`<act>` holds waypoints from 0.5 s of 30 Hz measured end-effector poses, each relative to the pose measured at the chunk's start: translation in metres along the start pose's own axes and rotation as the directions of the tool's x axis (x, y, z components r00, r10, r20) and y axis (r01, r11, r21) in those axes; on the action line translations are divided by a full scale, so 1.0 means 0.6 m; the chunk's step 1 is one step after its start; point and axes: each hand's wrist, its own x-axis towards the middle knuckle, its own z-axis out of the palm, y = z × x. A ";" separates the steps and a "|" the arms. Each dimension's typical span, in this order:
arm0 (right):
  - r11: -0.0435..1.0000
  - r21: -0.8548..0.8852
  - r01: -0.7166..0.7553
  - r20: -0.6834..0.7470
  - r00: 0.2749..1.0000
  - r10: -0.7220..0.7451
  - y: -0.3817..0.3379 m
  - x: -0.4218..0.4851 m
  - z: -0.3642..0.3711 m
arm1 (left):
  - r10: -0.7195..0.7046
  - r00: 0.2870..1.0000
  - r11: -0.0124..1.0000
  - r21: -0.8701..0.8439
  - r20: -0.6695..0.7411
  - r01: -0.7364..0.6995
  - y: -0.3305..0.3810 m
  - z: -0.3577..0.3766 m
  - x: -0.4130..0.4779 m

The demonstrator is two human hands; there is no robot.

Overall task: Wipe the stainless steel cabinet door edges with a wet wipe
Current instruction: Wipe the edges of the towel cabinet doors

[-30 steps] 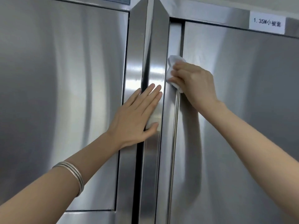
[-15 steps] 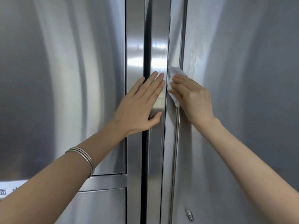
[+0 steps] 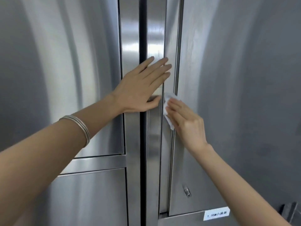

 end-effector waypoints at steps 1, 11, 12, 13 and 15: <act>1.000 0.011 -0.026 -0.015 1.000 0.026 -0.003 -0.010 0.005 | 0.095 0.995 0.995 0.005 0.009 -0.095 0.000 -0.001 0.006; 0.970 0.137 -0.201 0.066 0.979 0.194 -0.082 -0.216 0.025 | 0.269 0.961 0.960 -0.099 0.070 -0.262 0.086 0.032 -0.059; 0.969 0.138 -0.205 0.044 0.979 0.201 -0.076 -0.204 0.024 | 0.270 0.960 0.959 -0.112 0.071 -0.261 0.096 0.036 -0.067; 0.973 0.122 -0.194 0.027 0.981 0.192 -0.069 -0.193 0.024 | 0.266 0.962 0.959 -0.116 0.063 -0.257 0.101 0.040 -0.072; 0.971 0.121 -0.207 0.024 0.978 0.206 -0.062 -0.191 0.029 | 0.255 0.966 0.961 -0.122 0.048 -0.248 0.105 0.045 -0.077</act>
